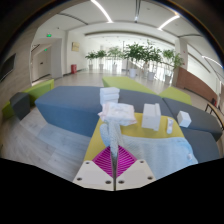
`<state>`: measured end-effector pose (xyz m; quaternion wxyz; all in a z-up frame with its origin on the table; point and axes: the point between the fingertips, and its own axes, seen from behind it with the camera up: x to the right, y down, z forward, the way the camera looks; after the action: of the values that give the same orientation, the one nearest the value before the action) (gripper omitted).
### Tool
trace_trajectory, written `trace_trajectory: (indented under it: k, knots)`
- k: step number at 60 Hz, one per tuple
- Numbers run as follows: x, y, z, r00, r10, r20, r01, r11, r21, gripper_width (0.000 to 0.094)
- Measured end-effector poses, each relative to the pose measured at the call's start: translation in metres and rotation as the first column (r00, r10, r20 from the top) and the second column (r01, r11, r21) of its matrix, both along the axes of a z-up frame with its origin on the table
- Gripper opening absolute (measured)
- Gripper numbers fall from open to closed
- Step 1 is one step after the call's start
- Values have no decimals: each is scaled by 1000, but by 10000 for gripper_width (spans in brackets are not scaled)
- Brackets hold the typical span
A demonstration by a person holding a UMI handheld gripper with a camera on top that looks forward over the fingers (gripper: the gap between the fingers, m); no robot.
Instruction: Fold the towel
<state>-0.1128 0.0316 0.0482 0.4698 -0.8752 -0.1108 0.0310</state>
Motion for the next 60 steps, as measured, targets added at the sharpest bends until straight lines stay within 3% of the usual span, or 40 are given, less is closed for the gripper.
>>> trace_trajectory:
  k: [7,12,24,34,37,43,45,48,60]
  knots:
    - [74,12,39,994,-98,-45,100,994,47,9]
    - [140,16,46,980,-192,-58,194,980,39,9]
    - [273,7,-23,916,-401,9,400,912,-93,11]
    - [285,6,-42,928,-372,-2,369,921,-124,45]
    - [281,5,-39,930,-367,-27,359,922,-143,173]
    - [293,-2,-22,919,-392,-41,383,912,-145,828]
    - [298,-7,-14,918,-394,-39,386,912,-140,858]
    - [299,-18,0,923,-382,-48,373,918,-135,820]
    - [296,-80,48,927,-361,-102,349,930,-114,829]
